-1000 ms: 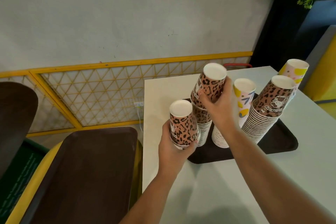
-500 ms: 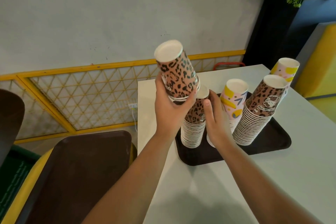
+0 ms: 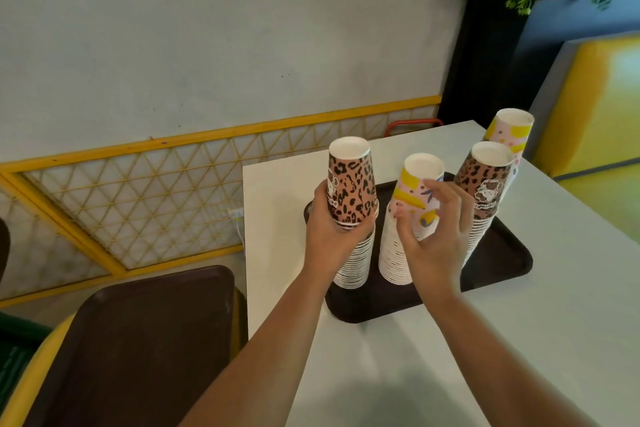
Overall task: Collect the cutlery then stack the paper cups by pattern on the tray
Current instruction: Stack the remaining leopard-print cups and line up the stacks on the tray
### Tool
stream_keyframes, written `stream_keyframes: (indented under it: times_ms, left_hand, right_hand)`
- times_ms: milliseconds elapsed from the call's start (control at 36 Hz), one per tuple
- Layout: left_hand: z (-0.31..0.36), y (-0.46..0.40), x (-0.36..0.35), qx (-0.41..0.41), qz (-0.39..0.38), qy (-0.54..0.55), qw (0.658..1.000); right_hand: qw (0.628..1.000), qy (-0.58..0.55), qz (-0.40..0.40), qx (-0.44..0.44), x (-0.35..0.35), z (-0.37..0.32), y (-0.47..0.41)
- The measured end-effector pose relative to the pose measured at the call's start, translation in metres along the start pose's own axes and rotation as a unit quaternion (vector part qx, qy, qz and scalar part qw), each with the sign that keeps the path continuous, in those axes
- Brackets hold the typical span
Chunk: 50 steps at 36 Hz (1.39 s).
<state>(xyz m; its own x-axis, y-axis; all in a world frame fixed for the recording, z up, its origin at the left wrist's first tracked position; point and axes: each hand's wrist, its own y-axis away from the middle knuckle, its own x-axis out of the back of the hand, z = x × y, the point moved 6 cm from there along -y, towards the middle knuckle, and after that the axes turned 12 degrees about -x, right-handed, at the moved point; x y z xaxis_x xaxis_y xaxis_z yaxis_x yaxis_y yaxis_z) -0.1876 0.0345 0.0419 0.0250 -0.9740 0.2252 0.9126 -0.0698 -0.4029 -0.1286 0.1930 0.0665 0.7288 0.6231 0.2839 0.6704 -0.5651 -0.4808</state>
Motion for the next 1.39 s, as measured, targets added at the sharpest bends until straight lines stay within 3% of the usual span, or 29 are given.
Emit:
stream_keyframes:
  times_ms: [333,861,1389]
  left_hand:
    - [-0.019,0.010,-0.008,0.016,-0.001,0.004,1.000]
    - [-0.037,0.002,-0.011,0.042,0.012,-0.021,0.999]
    - [-0.038,0.001,-0.011,0.060,-0.001,-0.049,0.997]
  right_hand:
    - [0.984,0.030,-0.112,-0.136,-0.025,0.060,0.009]
    - [0.988,0.021,-0.101,-0.114,-0.077,0.084,-0.040]
    - [0.981,0.002,-0.092,-0.170,-0.110,0.094,-0.079]
